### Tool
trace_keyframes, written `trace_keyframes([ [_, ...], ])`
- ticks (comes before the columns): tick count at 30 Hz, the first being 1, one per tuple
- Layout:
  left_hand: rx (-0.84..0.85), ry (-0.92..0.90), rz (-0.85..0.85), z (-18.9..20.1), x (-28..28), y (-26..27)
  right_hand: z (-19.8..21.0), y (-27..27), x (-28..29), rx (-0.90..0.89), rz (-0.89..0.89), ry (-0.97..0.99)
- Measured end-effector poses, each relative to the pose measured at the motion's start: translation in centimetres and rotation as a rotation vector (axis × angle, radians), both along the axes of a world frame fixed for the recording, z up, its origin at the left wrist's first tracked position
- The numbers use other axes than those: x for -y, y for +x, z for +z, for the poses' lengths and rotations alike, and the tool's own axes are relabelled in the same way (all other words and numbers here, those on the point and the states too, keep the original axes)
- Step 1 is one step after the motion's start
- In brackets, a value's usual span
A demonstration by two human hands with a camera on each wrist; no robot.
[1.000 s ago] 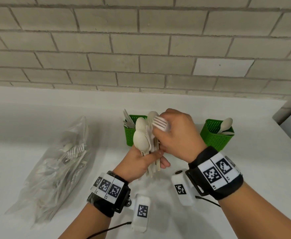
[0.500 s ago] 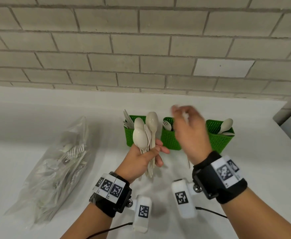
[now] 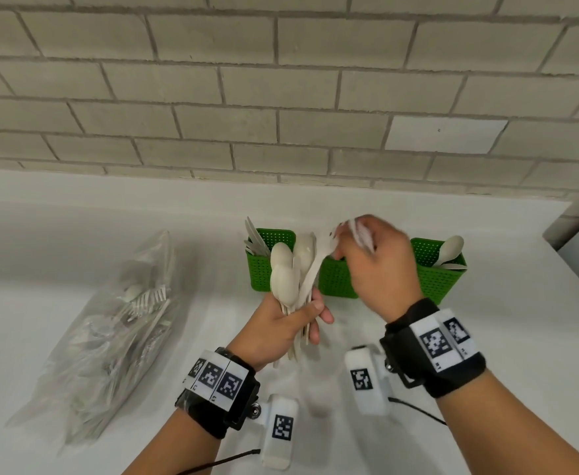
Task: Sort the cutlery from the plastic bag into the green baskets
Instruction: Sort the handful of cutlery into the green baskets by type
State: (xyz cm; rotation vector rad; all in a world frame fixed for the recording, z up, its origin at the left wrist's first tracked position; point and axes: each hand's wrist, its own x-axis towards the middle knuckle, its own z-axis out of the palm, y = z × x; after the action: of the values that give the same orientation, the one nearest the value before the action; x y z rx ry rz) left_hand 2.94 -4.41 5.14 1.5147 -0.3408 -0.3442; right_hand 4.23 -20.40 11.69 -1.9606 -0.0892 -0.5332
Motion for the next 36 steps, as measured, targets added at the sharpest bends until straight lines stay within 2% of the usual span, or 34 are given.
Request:
trace_keyframes([
  [4,-0.073,-0.074,0.073,-0.7,-0.4,0.0,2.7,1.6,2.8,0.076,-0.15,0.072],
  [7,-0.127,-0.15,0.09,-0.6,-0.5,0.2,2.7,2.9,5.0,0.11,-0.282,-0.025],
  [10,-0.156,-0.203,0.084,-0.2,-0.5,0.4,1.2,3.5,6.0,0.087,-0.341,-0.258],
  [13,-0.166,-0.22,0.093,0.0,-0.4,0.5,-1.1,3.9,5.8,-0.099,-0.316,-0.593],
  [15,-0.166,-0.215,0.096,-0.1,-0.4,0.5,-2.6,4.2,5.4,-0.241,-0.237,-0.688],
  [16,-0.165,-0.212,0.096,-0.1,-0.4,0.5,-3.1,4.3,5.4,-0.271,-0.22,-0.657],
  [18,-0.163,-0.21,0.097,-0.2,-0.6,0.5,-3.1,4.7,5.5,-0.251,-0.243,-0.448],
  [22,-0.173,-0.213,0.116,-0.4,-0.7,0.6,-1.1,6.1,5.2,-0.12,-0.258,0.248],
  [24,-0.177,-0.22,0.116,-0.3,-0.6,0.6,-0.2,6.6,5.0,0.012,-0.243,0.49],
  [27,-0.176,-0.225,0.112,-0.2,-0.4,0.7,-0.3,7.5,4.5,0.099,-0.212,0.453],
  [32,-0.168,-0.221,0.108,-0.1,-0.6,0.9,-3.7,8.7,4.3,-0.047,-0.124,0.274],
  [36,-0.161,-0.217,0.113,-0.2,-0.7,1.1,-3.9,9.1,4.6,-0.077,-0.105,0.079],
])
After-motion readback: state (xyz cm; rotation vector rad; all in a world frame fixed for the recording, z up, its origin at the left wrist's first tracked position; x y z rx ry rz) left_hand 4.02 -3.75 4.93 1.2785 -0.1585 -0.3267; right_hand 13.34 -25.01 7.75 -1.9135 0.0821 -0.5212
